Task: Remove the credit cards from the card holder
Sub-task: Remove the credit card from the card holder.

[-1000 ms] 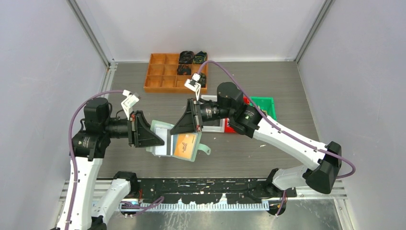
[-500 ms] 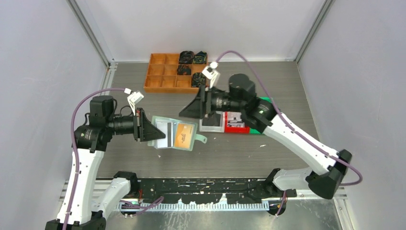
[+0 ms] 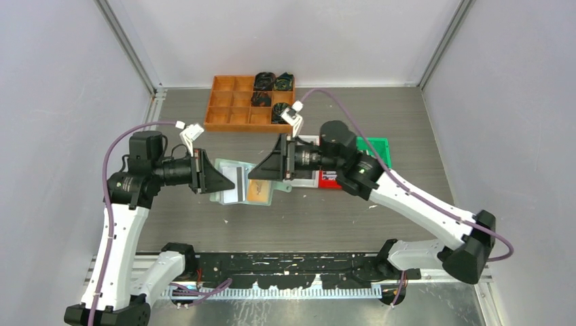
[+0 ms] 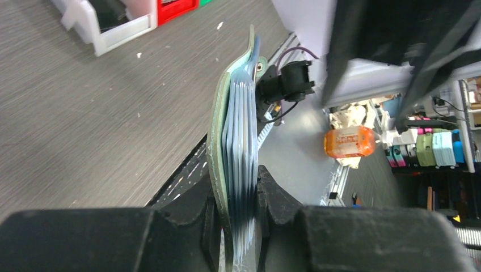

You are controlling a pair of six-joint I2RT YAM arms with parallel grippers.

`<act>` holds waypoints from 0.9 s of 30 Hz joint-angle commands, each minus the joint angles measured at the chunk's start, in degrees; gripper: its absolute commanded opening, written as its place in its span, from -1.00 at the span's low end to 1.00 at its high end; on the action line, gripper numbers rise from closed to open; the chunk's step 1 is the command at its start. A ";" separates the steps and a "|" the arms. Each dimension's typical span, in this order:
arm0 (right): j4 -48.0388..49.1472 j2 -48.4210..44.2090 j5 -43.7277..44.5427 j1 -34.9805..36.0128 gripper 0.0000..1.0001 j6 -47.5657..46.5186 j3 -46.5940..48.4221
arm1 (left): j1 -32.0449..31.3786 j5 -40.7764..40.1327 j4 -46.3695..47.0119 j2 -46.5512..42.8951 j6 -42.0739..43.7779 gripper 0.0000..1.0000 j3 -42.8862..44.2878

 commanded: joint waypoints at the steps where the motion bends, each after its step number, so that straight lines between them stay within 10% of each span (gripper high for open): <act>1: 7.73 1.63 -3.02 0.91 -0.06 4.34 -3.35 | 0.01 8.62 5.41 -0.88 -3.55 -1.00 3.08; 19: 14.77 5.92 -4.18 2.25 -0.22 7.17 -5.50 | 0.08 13.14 12.75 -2.31 -12.05 -0.98 1.87; 27: 18.92 7.63 -3.59 2.67 -0.64 9.82 -5.68 | 0.07 13.66 13.26 -2.14 -12.87 -0.63 0.52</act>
